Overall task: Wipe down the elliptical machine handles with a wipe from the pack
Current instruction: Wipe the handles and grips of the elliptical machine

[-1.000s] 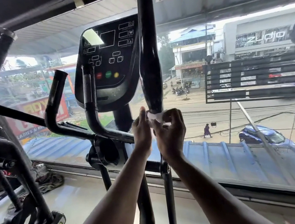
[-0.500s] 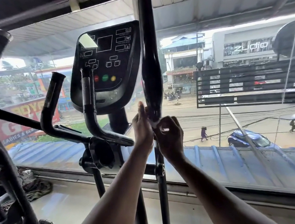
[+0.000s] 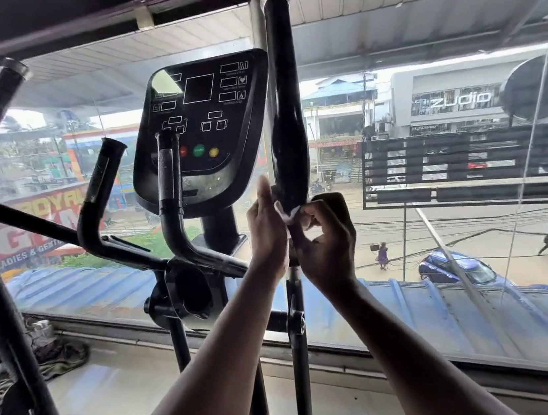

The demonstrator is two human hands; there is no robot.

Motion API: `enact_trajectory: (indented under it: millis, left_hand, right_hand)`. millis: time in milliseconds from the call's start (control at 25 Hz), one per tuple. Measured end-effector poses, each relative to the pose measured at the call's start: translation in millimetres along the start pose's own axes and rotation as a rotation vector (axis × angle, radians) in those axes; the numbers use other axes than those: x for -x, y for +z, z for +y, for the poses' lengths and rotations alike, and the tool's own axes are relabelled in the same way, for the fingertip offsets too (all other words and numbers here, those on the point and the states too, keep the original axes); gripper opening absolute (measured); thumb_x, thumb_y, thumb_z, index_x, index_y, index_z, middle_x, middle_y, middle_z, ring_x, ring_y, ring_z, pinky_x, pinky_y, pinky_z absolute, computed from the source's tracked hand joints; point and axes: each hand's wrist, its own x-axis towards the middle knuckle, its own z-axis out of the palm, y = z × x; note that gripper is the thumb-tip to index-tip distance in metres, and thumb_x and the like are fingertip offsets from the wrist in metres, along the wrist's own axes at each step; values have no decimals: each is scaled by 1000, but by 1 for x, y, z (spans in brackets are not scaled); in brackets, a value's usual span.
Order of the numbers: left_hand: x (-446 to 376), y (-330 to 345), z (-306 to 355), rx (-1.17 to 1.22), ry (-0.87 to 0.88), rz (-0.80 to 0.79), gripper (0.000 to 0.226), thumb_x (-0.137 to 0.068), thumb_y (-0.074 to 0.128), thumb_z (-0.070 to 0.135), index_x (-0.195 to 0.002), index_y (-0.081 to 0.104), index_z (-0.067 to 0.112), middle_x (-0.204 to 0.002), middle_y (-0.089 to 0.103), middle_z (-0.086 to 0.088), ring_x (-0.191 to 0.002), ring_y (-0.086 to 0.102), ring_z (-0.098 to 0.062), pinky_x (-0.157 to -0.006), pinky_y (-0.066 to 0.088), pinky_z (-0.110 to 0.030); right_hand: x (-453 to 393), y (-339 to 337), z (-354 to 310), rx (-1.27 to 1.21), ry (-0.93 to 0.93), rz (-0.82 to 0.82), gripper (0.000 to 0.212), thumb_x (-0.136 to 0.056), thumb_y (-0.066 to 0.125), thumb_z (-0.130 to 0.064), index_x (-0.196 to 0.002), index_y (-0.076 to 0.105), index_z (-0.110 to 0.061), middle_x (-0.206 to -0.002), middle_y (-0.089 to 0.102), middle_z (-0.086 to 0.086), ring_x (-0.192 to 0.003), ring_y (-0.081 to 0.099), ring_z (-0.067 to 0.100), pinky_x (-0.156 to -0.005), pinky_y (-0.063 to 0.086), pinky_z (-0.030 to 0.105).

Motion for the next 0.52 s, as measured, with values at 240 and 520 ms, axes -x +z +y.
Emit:
enact_trajectory:
  millis: [240,520]
  left_hand:
    - [-2,10,23,71,-25,-49,45,-102,29,47,-108,64,19,-98,72,5,-77,72,-10,-58,57,-27]
    - [-8,18,56,-10,-33,-72,61,-96,36,60,-90,68,9,-76,71,-3,-70,68,-14,-67,54,-28]
  right_hand:
    - [0,-3,-5,25,-90,-36,1,-82,68,-1,-82,69,-1,-86,56,15,-90,46,1,-73,45,16]
    - [-46,-3,-25,16,-226,99,11,-90,65,-8,-98,72,-6,-95,59,8,-91,55,17,-82,45,22]
